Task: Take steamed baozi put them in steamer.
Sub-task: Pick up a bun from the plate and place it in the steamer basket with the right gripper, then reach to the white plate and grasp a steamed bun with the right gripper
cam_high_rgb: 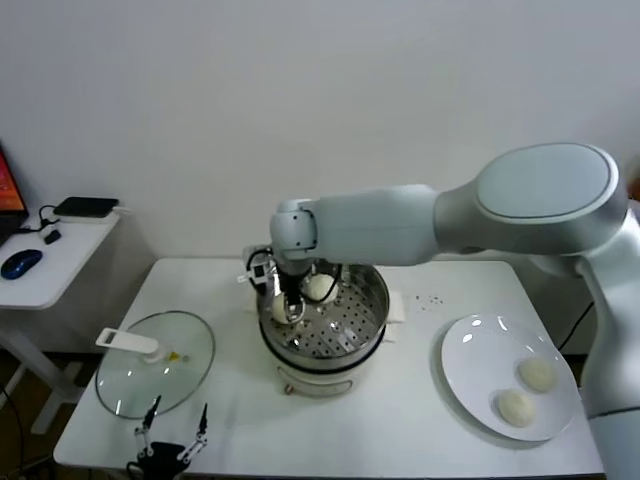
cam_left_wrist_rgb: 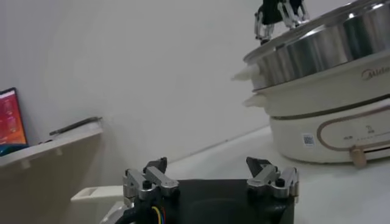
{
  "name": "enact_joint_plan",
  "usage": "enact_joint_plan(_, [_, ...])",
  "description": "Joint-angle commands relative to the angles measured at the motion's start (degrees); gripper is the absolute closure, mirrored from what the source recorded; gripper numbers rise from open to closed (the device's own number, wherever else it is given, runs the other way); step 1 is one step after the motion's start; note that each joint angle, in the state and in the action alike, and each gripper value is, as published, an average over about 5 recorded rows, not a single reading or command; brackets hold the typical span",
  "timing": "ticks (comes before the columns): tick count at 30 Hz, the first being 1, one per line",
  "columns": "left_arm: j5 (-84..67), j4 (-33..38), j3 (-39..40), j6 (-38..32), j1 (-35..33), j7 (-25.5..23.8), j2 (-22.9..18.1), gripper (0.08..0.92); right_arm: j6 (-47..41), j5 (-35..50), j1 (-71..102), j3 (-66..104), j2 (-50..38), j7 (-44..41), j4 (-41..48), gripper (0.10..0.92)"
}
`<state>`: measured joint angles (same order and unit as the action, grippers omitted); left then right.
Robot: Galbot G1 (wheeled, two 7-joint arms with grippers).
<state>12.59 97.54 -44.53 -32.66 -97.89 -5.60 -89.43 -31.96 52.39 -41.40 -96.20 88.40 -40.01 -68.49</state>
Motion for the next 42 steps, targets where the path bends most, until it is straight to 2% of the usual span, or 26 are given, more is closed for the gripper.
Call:
enact_joint_plan(1, [0.0, 0.0, -0.1, 0.0, -0.1, 0.0, -0.1, 0.177, 0.7, -1.2, 1.4, 0.3, 1.3, -0.1, 2.0, 0.243])
enact_joint_plan(4, [0.0, 0.1, -0.2, 0.0, -0.2, 0.0, -0.1, 0.177, 1.7, -0.6, -0.9, -0.3, -0.1, -1.4, 0.6, 0.209])
enact_joint_plan(9, [0.1, 0.4, -0.3, 0.0, -0.6, 0.0, -0.2, 0.177, 4.6, -0.1, -7.7, -2.8, -6.4, -5.3, -5.5, 0.203])
enact_joint_plan(15, [0.4, 0.8, -0.2, 0.1, -1.1, 0.0, -0.2, 0.177, 12.7, -1.7, -19.4, -9.4, -20.7, -14.5, -13.0, 0.202])
enact_joint_plan(22, [0.5, 0.7, 0.1, 0.1, -1.0, 0.0, -0.3, 0.177, 24.5, -9.7, -26.2, -19.8, -37.3, -21.7, -17.1, 0.203])
enact_joint_plan(32, [1.5, 0.0, 0.2, 0.0, -1.0, 0.1, -0.9, 0.177, 26.6, -23.4, -22.5, -27.1, -53.6, -19.9, -21.9, 0.203])
enact_joint_plan(42, [2.1, -0.5, 0.1, 0.0, -1.0, 0.2, -1.0, 0.177, 26.7, -32.5, -9.5, -21.7, -62.4, -17.6, -20.4, 0.203])
